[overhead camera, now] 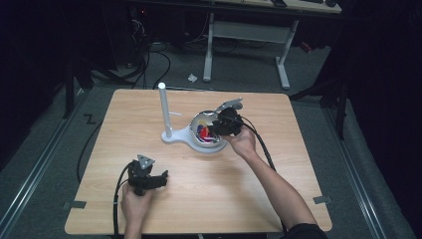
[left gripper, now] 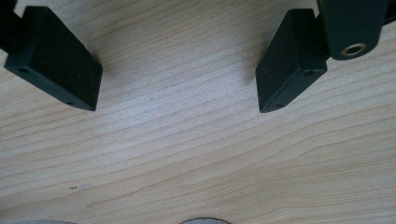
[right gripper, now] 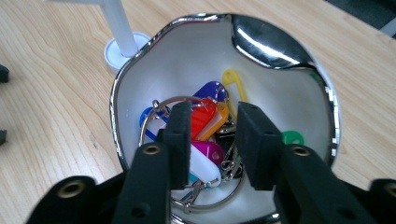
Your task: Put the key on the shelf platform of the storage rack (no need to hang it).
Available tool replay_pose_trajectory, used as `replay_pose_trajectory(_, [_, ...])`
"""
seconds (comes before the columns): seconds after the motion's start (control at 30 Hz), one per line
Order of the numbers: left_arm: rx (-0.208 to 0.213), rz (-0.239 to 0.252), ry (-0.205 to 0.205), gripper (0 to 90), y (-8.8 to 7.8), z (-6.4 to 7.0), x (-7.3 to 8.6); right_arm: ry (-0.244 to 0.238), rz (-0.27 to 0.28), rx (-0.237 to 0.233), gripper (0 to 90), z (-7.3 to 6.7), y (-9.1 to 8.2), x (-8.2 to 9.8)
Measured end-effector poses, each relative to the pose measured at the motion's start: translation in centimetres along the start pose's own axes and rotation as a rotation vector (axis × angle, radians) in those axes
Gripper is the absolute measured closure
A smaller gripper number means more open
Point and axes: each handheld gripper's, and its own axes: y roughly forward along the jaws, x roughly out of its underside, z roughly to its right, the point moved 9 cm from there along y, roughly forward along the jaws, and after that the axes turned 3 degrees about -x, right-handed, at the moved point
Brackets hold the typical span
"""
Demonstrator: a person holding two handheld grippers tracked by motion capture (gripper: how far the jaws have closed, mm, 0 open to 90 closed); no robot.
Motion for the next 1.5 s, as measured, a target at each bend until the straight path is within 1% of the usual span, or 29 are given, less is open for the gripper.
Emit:
replay_pose_trajectory(0.03, [-0.001, 0.0, -0.001, 15.0, 0.0, 0.0, 0.0, 0.006, 0.015, -0.003, 61.1, 0.1, -0.4, -0.1])
replay_pose_trajectory(0.07, [-0.001, -0.001, -0.007, 15.0, 0.0, 0.0, 0.0, 0.006, 0.015, -0.003, 61.1, 0.1, -0.4, -0.1])
replay_pose_trajectory(0.1, [0.003, -0.003, -0.002, 15.0, 0.0, 0.0, 0.0, 0.013, 0.025, -0.01, 59.8, 0.1, -0.6, -0.1])
replay_pose_trajectory(0.17, [0.003, -0.003, -0.001, 15.0, 0.0, 0.0, 0.0, 0.039, 0.051, -0.03, 57.4, 0.2, -1.1, -0.2])
replay_pose_trajectory(0.27, [0.0, -0.002, -0.005, 15.0, 0.0, 0.0, 0.0, 0.058, 0.076, -0.033, 54.8, 0.4, -1.9, -0.3])
replay_pose_trajectory(0.3, [0.01, -0.001, 0.009, 15.0, 0.0, 0.0, 0.0, 0.064, 0.084, -0.034, 54.1, 0.4, -2.1, -0.3])
replay_pose_trajectory(0.33, [0.0, -0.002, -0.004, 15.0, 0.0, 0.0, 0.0, 0.069, 0.088, -0.034, 53.5, 0.5, -2.3, -0.3])
replay_pose_trajectory(0.37, [0.001, -0.002, -0.004, 15.0, 0.0, 0.0, 0.0, 0.073, 0.093, -0.034, 53.1, 0.6, -2.6, -0.3])
replay_pose_trajectory(0.5, [0.0, -0.002, -0.005, 15.0, 0.0, 0.0, 0.0, 0.081, 0.102, -0.025, 51.6, 0.8, -3.4, -0.2])
replay_pose_trajectory(0.53, [0.004, -0.002, 0.005, 15.0, 0.0, 0.0, 0.0, 0.087, 0.1, -0.024, 51.5, 0.8, -3.5, -0.2])
replay_pose_trajectory(0.7, [0.006, -0.002, 0.007, 15.0, 0.0, 0.0, 0.0, 0.087, 0.107, -0.014, 51.2, 1.2, -4.5, 0.3])
replay_pose_trajectory(0.77, [0.009, 0.001, 0.013, 15.0, 0.0, 0.0, 0.0, 0.105, 0.11, -0.013, 50.9, 1.4, -4.9, 0.6])
replay_pose_trajectory(0.87, [0.009, 0.001, 0.014, 15.0, 0.0, 0.0, 0.0, 0.117, 0.118, -0.007, 50.7, 1.7, -5.4, 1.0])
replay_pose_trajectory(0.97, [0.008, 0.0, 0.013, 15.0, 0.0, 0.0, 0.0, 0.136, 0.115, -0.003, 50.8, 2.0, -5.9, 1.4])
replay_pose_trajectory(1.13, [0.006, 0.002, 0.011, 15.0, 0.0, 0.0, 0.0, 0.125, 0.107, 0.006, 50.7, 2.3, -6.8, 2.0])
replay_pose_trajectory(1.37, [0.008, 0.001, 0.013, 15.0, 0.0, 0.0, 0.0, 0.111, 0.116, 0.006, 49.6, 2.3, -8.2, 2.6])
replay_pose_trajectory(1.4, [0.008, 0.0, 0.013, 15.0, 0.0, 0.0, 0.0, 0.12, 0.129, 0.01, 49.6, 2.4, -8.7, 2.8])
replay_pose_trajectory(1.5, [0.008, 0.001, 0.014, 15.0, 0.0, 0.0, 0.0, 0.126, 0.137, 0.01, 49.6, 2.5, -9.0, 3.2])
